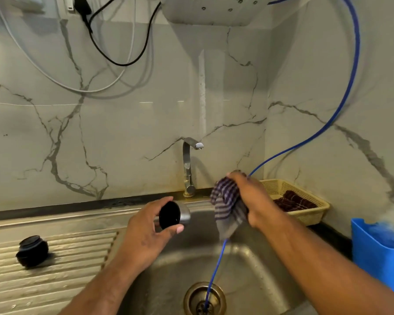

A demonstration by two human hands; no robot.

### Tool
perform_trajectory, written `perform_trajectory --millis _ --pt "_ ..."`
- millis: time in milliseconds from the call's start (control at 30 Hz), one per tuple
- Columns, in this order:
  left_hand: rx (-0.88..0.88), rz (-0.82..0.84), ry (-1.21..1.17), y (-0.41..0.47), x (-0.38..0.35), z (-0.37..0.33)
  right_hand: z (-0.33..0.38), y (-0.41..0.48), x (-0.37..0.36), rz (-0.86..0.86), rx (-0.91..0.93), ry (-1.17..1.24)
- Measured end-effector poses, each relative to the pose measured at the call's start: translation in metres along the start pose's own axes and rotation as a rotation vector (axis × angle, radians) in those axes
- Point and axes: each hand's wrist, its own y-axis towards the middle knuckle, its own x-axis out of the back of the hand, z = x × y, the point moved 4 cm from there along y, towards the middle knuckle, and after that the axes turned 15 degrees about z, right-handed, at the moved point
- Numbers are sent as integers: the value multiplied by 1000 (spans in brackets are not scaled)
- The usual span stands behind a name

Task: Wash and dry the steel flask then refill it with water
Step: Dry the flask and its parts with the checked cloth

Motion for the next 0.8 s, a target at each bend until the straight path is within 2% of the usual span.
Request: perform_trajectory --millis 67,100,233,333,433,500,633,700,800 --pt "-10 9 2 1 -2 -1 17 27 30 -116 62 -67" --pt "-19 13 12 2 -3 -2 25 36 45 -178 64 -186" --pt "-46 23 37 0 -2 -8 55 53 91 -338 -48 -938" --pt "-49 9 72 0 -1 -9 55 56 120 -387 -198 -1228" --pt "-27 6 84 0 1 -9 39 56 141 -327 -365 -1433" --pt "-9 11 95 0 1 -8 37 52 142 -322 -382 -1517" --pt "27 12 90 0 3 -2 55 38 107 -374 -148 -1645" --pt "50 16 93 0 5 1 59 29 79 -329 6 -1597" --pt "98 -6 107 -3 14 2 46 10 28 -156 167 -1403"
